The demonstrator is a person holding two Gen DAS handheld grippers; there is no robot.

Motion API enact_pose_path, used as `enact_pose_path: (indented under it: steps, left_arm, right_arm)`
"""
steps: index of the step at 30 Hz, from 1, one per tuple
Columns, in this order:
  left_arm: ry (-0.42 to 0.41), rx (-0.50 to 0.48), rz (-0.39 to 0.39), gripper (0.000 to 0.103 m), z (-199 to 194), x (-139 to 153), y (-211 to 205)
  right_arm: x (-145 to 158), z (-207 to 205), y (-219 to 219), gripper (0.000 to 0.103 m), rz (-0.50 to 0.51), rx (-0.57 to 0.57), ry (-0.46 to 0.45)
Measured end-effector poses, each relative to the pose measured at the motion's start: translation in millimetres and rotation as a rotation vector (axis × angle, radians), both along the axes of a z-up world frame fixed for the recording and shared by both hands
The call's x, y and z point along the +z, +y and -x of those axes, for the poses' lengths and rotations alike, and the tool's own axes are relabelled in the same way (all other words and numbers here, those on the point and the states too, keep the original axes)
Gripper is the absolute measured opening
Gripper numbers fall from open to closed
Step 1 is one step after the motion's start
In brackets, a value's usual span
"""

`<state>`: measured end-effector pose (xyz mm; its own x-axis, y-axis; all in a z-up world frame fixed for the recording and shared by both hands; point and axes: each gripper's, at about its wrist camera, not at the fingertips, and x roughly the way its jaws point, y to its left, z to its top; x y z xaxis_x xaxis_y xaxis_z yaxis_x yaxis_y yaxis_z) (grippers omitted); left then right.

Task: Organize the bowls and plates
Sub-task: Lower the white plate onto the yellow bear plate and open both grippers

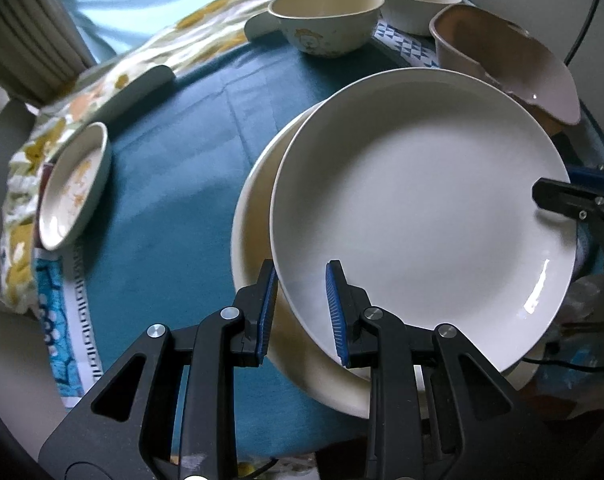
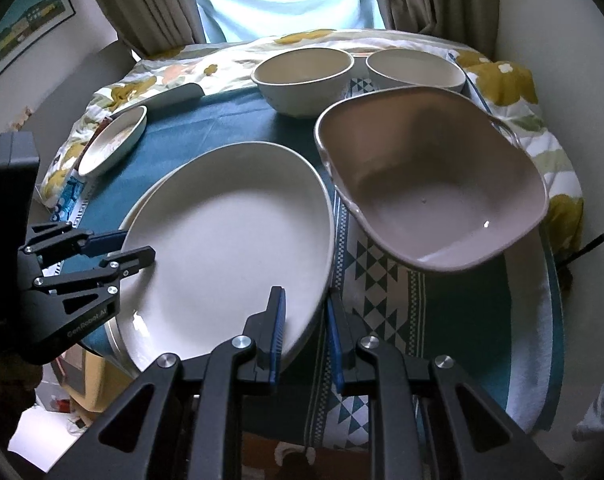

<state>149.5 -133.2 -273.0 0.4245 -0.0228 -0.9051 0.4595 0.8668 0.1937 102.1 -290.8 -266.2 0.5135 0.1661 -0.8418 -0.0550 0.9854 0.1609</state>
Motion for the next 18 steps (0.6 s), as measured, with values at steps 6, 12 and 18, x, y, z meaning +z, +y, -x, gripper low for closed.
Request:
enact_pose_path:
  steps: [6, 12, 18]
  left_arm:
    - [-0.029, -0.013, -0.038, 0.022, 5.5, -0.7, -3.7]
    - [-0.087, -0.023, -0.090, 0.022, 7.8, 1.6, -7.4]
    - [-0.087, -0.021, -0.088, 0.022, 8.3, 3.0, -6.3]
  right_arm:
    - [0.6, 0.5, 3.7, 0.018, 0.022, 0.001, -0.011]
    - [1.2, 2.6, 11.4, 0.018, 0.060, 0.019, -0.025]
    - [0.9, 2.8, 12.5, 0.018, 0.063, 0.019, -0.026]
